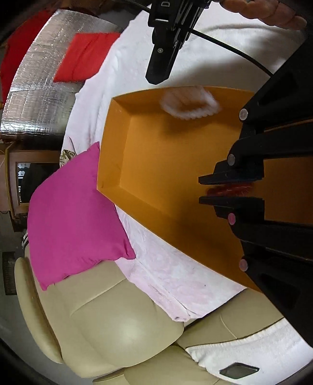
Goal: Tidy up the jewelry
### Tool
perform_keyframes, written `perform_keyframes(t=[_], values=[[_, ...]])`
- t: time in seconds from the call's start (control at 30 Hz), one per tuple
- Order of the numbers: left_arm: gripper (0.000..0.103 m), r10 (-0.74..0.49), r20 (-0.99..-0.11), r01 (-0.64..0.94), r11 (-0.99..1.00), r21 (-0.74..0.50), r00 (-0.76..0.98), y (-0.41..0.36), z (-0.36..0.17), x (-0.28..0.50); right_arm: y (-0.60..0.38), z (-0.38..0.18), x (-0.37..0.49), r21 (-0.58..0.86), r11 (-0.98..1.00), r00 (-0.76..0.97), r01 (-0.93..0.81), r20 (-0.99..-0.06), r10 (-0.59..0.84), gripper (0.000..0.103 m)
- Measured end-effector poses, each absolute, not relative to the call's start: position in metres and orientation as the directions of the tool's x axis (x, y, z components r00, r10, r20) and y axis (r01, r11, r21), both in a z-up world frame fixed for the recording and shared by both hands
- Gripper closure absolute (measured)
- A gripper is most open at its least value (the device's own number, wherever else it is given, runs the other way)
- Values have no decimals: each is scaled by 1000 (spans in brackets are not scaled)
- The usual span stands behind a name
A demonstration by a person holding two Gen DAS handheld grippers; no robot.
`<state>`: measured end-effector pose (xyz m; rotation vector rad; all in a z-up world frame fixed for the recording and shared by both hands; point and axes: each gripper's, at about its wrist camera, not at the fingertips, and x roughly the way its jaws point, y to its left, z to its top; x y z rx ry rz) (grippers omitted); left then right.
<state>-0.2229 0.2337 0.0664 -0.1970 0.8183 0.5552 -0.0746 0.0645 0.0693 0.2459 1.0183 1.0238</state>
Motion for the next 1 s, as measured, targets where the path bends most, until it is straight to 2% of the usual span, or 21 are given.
perform_keyframes(t=[0.03, 0.13, 0.2, 0.6, 0.77, 1.0], values=[[92, 408, -730, -544, 837, 59, 548, 232, 68, -222, 67, 66, -72, 602, 543, 126, -585, -594, 795, 89], [83, 433, -710, -544, 835, 83, 556, 228, 75, -225, 62, 63, -64, 599, 567, 147, -565, -603, 784, 77], [78, 444, -692, -543, 835, 89, 570, 224, 82, -224, 53, 66, -60, 596, 574, 162, -561, -601, 782, 77], [76, 459, -593, -475, 868, 142, 661, 168, 130, -206, -31, 96, -37, 554, 654, 297, -515, -600, 743, 77], [65, 450, -561, -437, 884, 167, 695, 137, 145, -196, -78, 109, -27, 551, 686, 364, -474, -587, 723, 56], [64, 411, -548, -368, 910, 193, 729, 95, 156, -174, -142, 125, -17, 532, 729, 444, -431, -578, 685, 55]])
